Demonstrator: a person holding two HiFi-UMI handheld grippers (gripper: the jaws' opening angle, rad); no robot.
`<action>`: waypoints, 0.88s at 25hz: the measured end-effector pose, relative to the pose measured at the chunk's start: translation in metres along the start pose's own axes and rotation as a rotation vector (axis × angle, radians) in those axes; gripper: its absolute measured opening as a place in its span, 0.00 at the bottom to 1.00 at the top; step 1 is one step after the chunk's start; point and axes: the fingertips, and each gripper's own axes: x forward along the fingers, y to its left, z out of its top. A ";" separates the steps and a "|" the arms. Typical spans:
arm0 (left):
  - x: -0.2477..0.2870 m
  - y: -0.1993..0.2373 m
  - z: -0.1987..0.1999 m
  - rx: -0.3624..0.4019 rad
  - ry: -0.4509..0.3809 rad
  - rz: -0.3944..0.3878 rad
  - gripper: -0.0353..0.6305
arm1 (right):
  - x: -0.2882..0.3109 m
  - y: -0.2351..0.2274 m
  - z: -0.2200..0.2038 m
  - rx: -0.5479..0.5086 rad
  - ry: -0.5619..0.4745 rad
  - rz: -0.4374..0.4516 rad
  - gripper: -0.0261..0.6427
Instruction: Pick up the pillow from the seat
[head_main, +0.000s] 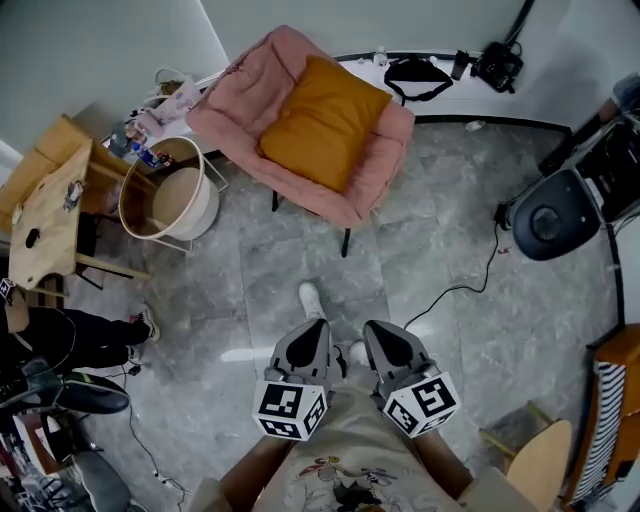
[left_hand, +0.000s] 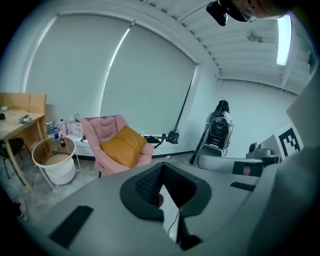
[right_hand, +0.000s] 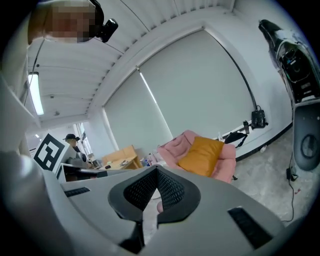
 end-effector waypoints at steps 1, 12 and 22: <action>0.006 -0.001 0.000 -0.005 0.003 -0.003 0.06 | 0.002 -0.005 -0.003 0.003 0.011 -0.004 0.07; 0.084 0.013 0.027 -0.005 0.030 -0.107 0.06 | 0.064 -0.067 0.030 -0.031 0.020 -0.090 0.07; 0.140 0.080 0.101 -0.020 -0.019 -0.135 0.06 | 0.158 -0.083 0.084 -0.049 0.021 -0.118 0.07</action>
